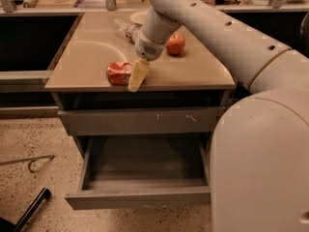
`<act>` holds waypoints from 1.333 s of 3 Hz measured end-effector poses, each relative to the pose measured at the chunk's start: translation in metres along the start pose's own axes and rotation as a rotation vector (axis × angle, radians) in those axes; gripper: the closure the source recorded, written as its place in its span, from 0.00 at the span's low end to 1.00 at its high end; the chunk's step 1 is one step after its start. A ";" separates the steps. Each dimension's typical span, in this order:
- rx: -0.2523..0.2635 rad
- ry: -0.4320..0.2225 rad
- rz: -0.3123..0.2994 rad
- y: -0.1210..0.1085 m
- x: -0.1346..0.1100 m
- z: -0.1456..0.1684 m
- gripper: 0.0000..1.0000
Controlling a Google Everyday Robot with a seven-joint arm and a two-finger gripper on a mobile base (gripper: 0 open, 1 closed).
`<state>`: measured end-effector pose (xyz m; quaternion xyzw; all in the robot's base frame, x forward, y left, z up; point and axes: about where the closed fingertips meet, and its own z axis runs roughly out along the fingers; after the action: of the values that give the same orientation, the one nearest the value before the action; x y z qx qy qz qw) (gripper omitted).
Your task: Place coke can into middle drawer
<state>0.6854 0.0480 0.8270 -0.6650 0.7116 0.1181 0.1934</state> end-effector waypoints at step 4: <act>-0.031 0.017 -0.002 0.083 0.038 -0.027 1.00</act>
Offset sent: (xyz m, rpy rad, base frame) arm 0.0000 0.0001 -0.0002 -0.0001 0.0002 0.0002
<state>0.5988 0.0098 0.8277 -0.6696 0.7106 0.1234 0.1772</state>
